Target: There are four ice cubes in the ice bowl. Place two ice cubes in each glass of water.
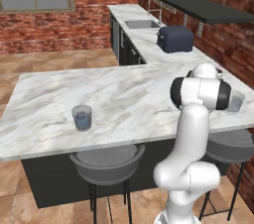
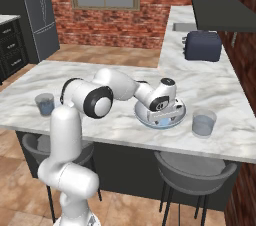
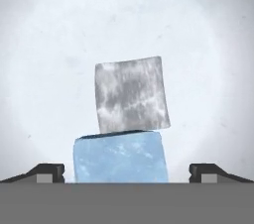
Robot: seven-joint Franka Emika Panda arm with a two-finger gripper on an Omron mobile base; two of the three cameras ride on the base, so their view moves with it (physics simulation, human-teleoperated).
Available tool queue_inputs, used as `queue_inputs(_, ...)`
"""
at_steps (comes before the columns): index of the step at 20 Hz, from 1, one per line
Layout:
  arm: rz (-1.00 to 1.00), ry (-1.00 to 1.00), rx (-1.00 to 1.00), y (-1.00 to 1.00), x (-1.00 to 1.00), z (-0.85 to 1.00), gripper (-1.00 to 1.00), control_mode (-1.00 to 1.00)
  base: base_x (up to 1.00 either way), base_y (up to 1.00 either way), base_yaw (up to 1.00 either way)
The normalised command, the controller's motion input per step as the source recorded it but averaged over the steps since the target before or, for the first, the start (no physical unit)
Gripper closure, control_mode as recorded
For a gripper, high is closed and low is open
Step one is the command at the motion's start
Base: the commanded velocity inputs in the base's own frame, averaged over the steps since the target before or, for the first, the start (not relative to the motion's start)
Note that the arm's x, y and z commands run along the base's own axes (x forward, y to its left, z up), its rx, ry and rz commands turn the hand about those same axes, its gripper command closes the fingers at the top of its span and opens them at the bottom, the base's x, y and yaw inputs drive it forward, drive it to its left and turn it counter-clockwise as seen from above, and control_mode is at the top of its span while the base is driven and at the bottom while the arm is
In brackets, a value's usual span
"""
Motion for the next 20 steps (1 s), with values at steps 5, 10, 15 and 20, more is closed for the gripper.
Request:
queue_inputs(5, 0.0, 0.0, 0.0, 0.0, 0.0, -0.33, -1.0, -1.0, 0.0, 0.0, 0.0)
queue_inputs(10, 0.0, 0.0, 0.0, 0.0, 0.0, -0.31, 1.0, -1.0, 0.0, 0.0, 0.0)
queue_inputs(15, 0.0, 0.0, 0.0, -0.05, 0.0, -0.29, 1.0, -1.0, 0.0, 0.0, 0.0)
queue_inputs(20, 0.0, 0.0, 0.0, -0.04, -0.06, -0.11, 1.0, -1.0, 0.0, 0.0, 0.0)
